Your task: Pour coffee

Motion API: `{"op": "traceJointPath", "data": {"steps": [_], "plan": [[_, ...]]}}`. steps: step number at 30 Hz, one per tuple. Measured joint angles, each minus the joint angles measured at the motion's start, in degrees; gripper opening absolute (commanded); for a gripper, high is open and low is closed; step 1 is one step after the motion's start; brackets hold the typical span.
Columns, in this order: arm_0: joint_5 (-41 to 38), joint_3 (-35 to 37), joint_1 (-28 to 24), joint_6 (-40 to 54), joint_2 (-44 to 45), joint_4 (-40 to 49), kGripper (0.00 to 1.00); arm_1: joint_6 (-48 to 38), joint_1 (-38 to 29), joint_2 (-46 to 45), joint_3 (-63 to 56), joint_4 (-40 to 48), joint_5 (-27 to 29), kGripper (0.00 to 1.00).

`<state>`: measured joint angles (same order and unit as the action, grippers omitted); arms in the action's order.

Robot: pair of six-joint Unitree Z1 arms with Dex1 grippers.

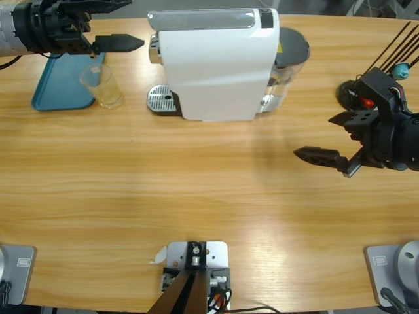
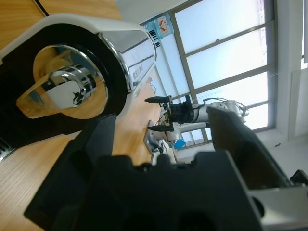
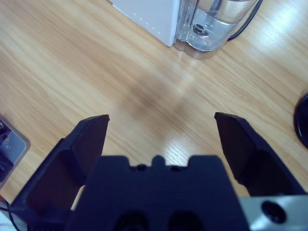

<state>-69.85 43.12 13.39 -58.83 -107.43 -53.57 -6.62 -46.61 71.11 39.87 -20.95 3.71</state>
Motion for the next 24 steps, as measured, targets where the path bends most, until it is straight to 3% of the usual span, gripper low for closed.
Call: {"op": "traceJointPath", "data": {"steps": [10, 14, 24], "plan": [[0.8, 0.0, -0.2, -8.8, -4.2, -12.7, 0.769, 0.0, 0.0, 0.0, 0.0, 0.0, 0.0, 0.977], [1.0, 0.1, -0.2, -10.3, -6.6, -15.8, 0.724, 0.0, 0.0, 0.0, 0.0, 0.0, 0.0, 0.977], [1.2, 0.9, -0.2, -15.2, -7.4, -22.7, 0.724, 0.0, 0.0, 0.0, 0.0, 0.0, 0.0, 0.977]]}}
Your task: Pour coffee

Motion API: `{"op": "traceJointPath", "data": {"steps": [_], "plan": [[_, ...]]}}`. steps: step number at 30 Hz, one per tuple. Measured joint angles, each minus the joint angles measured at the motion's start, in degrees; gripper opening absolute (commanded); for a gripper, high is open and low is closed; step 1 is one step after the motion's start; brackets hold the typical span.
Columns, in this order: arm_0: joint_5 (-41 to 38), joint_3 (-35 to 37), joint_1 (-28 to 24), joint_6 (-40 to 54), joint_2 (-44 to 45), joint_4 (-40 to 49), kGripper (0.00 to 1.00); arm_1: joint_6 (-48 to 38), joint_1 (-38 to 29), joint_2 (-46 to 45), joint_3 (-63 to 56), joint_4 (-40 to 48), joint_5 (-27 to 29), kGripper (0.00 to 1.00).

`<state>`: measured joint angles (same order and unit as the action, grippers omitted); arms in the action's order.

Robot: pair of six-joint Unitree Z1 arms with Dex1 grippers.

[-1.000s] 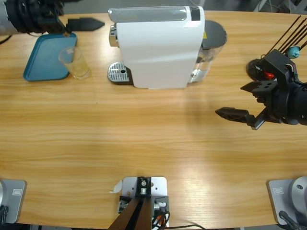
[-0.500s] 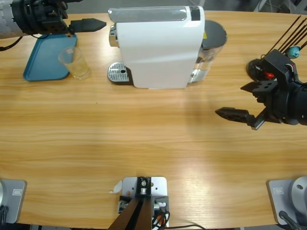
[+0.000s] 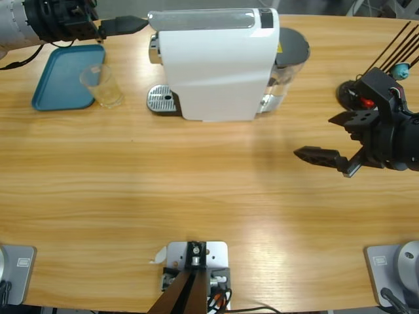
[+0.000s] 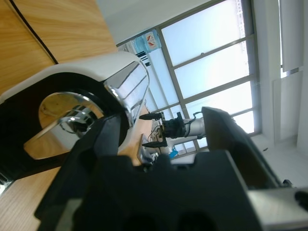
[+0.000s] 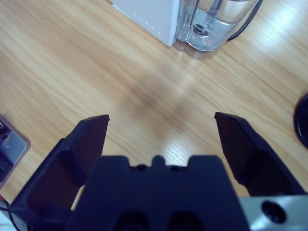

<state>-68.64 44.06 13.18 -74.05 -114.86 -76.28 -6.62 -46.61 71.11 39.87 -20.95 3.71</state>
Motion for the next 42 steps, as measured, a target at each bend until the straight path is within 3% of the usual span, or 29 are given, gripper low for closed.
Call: {"op": "traceJointPath", "data": {"steps": [15, 18, 24, 42], "plan": [[1.0, 0.0, 2.1, -4.5, -3.0, -7.3, 0.724, 0.0, 0.0, 0.0, 0.0, 0.0, 0.0, 0.977], [1.0, 0.0, 2.1, -5.4, -3.0, -8.3, 0.61, 0.0, 0.0, 0.0, 0.0, 0.0, 0.0, 0.977], [1.1, -0.2, 2.1, -7.0, -3.0, -9.7, 0.554, 0.0, 0.0, 0.0, 0.0, 0.0, 0.0, 0.977], [1.3, -0.1, 2.0, -11.4, -3.0, -9.7, 0.554, 0.0, 0.0, 0.0, 0.0, 0.0, 0.0, 0.977]]}}
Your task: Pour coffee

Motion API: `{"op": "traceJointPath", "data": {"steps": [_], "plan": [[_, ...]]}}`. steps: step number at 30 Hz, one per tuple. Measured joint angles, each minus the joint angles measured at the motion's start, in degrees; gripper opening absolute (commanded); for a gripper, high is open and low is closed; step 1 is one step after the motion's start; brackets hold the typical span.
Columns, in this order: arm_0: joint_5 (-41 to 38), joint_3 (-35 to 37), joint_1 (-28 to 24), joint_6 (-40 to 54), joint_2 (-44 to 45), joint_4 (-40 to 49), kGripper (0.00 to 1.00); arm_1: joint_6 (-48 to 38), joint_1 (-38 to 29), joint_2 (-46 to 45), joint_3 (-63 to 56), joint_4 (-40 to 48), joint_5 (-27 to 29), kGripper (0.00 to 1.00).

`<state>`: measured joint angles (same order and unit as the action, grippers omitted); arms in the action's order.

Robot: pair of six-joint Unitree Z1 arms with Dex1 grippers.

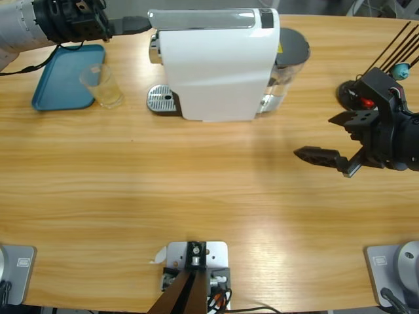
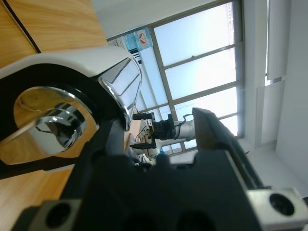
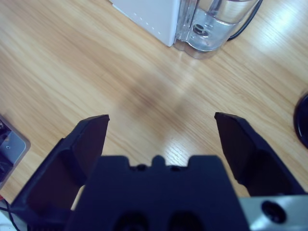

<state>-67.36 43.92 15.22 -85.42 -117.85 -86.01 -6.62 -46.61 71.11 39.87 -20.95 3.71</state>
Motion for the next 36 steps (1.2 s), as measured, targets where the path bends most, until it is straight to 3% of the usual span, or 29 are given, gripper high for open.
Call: {"op": "traceJointPath", "data": {"steps": [14, 16, 19, 27, 32, 34, 36], "plan": [[1.2, 5.3, 0.5, -3.9, 4.8, -0.3, 0.553, 0.0, 0.0, -0.1, -0.1, 0.0, 0.0, 0.977], [1.2, 5.3, 0.5, -3.9, 5.0, -0.3, 0.518, 0.0, 0.0, -0.1, -0.1, 0.0, 0.0, 0.977], [1.2, 5.1, 0.5, -3.6, 5.2, -0.3, 0.373, 0.0, 0.0, -0.1, -0.1, 0.0, 0.0, 0.977], [3.7, 5.0, 0.7, 1.5, 13.8, 0.4, 0.362, 0.0, 0.0, 0.0, -0.1, 0.0, 0.0, 0.977], [5.7, 25.6, 4.2, 1.0, 21.7, 20.1, 0.355, 0.0, 0.0, 0.0, -0.1, 0.0, 0.0, 0.977], [5.7, 29.1, 5.2, 1.8, 23.3, 27.4, 0.274, 0.0, 0.0, 0.0, -0.1, 0.0, 0.0, 0.977], [5.7, 28.6, 5.5, 3.5, 23.6, 33.3, 0.273, 0.0, 0.0, 0.0, -0.1, 0.0, 0.0, 0.977]]}}
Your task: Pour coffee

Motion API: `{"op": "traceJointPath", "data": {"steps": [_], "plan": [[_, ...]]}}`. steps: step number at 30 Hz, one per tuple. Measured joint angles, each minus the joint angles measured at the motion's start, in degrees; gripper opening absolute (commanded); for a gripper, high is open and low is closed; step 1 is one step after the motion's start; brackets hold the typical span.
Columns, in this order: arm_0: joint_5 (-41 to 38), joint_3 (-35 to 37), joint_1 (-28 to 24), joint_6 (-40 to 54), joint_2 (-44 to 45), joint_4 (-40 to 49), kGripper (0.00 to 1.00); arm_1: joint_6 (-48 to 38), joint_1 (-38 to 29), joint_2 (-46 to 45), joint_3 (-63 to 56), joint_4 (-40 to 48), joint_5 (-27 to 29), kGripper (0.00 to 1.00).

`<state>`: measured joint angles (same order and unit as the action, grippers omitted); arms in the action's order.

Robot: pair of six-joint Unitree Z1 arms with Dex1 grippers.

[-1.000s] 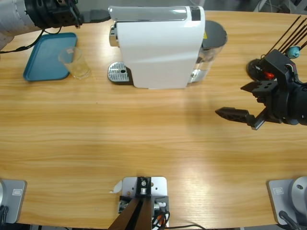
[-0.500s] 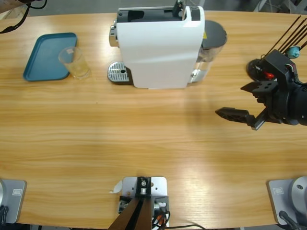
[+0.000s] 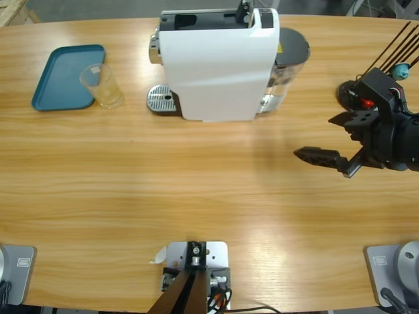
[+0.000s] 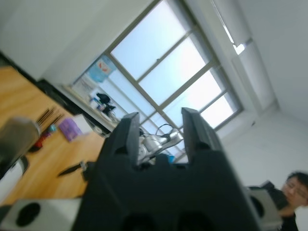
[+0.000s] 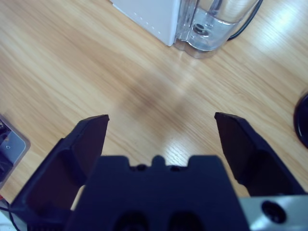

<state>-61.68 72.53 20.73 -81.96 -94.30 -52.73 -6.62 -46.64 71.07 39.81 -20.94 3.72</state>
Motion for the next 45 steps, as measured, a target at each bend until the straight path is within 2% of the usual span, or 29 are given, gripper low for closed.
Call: {"op": "traceJointPath", "data": {"steps": [4, 8, 11, 15, 17, 19, 22, 24, 28, 32, 34, 39, 42, 43, 45], "plan": [[2.3, -2.6, 0.0, 5.1, 0.0, 13.0, 0.277, 0.0, 0.0, 0.0, 0.0, 0.0, 0.0, 0.977], [12.6, -2.6, 0.1, 8.0, 0.3, 22.3, 0.296, 0.0, 0.0, 0.0, 0.0, 0.0, 0.0, 0.977], [20.2, -2.3, 0.1, 13.7, 2.4, 33.8, 0.354, 0.0, 0.0, 0.0, 0.0, 0.0, 0.0, 0.977], [32.1, -0.2, 2.1, 25.1, 6.9, 54.1, 0.651, -0.1, 0.0, 0.0, 0.0, 0.0, 0.0, 0.977], [40.0, 4.9, 5.5, 32.9, 8.1, 67.5, 0.801, -0.1, 0.0, 0.0, 0.0, 0.0, 0.1, 0.977], [47.0, 9.9, 8.9, 39.9, 8.1, 78.3, 0.91, -0.1, 0.0, 0.0, 0.0, 0.0, 0.1, 0.977], [56.4, 15.5, 14.1, 51.2, 7.6, 91.1, 0.927, -0.1, 0.0, 0.0, 0.0, 0.0, 0.1, 0.978], [62.1, 16.6, 17.9, 60.0, 6.9, 97.0, 0.919, -0.1, 0.0, 0.0, 0.0, 0.0, 0.1, 0.983], [66.2, 12.6, 22.8, 74.0, 8.0, 100.8, 0.837, -0.3, 0.0, 0.0, 0.0, 0.0, 0.1, 0.985], [66.4, 7.0, 23.7, 80.1, 12.5, 101.0, 0.835, -3.3, 0.0, -0.9, 0.1, -0.1, 1.4, 0.973], [66.2, 3.6, 23.9, 81.2, 14.5, 101.1, 0.966, -4.1, 0.0, -1.0, 1.0, -1.9, 5.0, 0.973], [62.7, -3.8, 24.1, 82.1, 16.0, 101.1, 0.947, -12.8, 0.2, -3.0, 3.0, -7.2, 20.3, 0.964], [62.3, -6.5, 24.1, 82.9, 16.9, 100.1, 0.945, -17.9, 5.3, -4.4, 3.2, -8.2, 25.1, 0.827], [62.3, -6.9, 24.1, 83.2, 17.2, 99.9, 0.945, -19.0, 8.0, -4.9, 3.5, -8.5, 25.2, 0.758], [62.3, -7.3, 24.1, 83.6, 17.8, 99.5, 0.945, -20.7, 13.8, -6.2, 5.0, -8.9, 24.3, 0.721]]}}
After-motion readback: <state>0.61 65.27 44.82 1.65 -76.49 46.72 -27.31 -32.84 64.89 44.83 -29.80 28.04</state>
